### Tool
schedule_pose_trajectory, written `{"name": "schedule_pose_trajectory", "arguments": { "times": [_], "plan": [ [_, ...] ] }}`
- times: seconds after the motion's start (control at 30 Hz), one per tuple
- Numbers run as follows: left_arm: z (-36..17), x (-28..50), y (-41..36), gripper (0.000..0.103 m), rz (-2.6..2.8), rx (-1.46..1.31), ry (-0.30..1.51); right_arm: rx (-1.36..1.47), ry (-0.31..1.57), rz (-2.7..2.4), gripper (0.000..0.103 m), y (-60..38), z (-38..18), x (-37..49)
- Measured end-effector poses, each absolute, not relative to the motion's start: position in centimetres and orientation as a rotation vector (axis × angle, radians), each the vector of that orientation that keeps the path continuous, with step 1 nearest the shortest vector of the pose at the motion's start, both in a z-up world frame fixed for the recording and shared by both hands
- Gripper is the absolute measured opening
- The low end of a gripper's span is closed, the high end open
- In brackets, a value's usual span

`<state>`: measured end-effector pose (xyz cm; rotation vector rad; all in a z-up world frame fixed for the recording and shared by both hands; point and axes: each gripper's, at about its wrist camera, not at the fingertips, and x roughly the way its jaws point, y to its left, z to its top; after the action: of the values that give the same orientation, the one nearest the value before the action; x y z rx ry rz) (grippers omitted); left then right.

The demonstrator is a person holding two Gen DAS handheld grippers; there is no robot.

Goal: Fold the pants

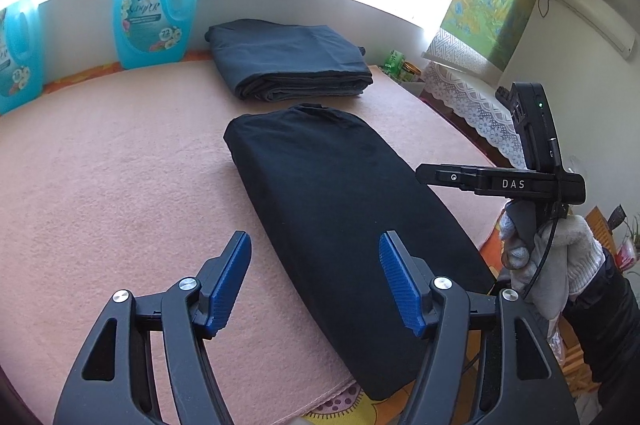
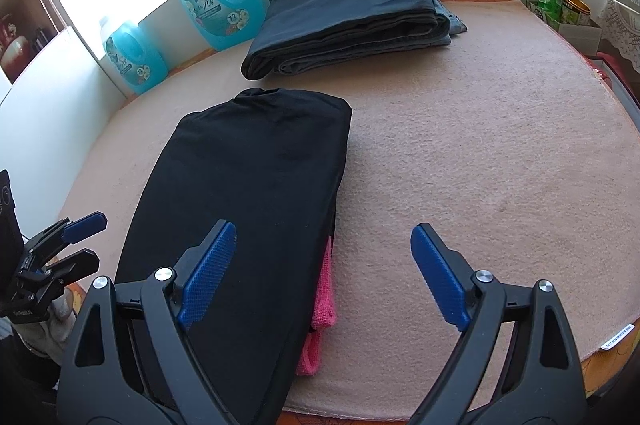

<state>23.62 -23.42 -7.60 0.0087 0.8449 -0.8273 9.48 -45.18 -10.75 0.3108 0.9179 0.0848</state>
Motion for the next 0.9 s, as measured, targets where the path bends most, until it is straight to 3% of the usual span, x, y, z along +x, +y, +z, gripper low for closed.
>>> {"name": "schedule_pose_trajectory", "arguments": {
  "times": [0.47, 0.9],
  "plan": [
    [-10.9, 27.9, -24.2, 0.07, -0.871, -0.202, 1.063, 0.408, 1.023, 0.227, 0.091, -46.2, -13.4, 12.4],
    [-12.4, 28.4, -25.0, 0.07, -0.883, -0.221, 1.061, 0.387, 0.982, 0.382, 0.09, -46.0, -13.7, 12.2]
  ]
}}
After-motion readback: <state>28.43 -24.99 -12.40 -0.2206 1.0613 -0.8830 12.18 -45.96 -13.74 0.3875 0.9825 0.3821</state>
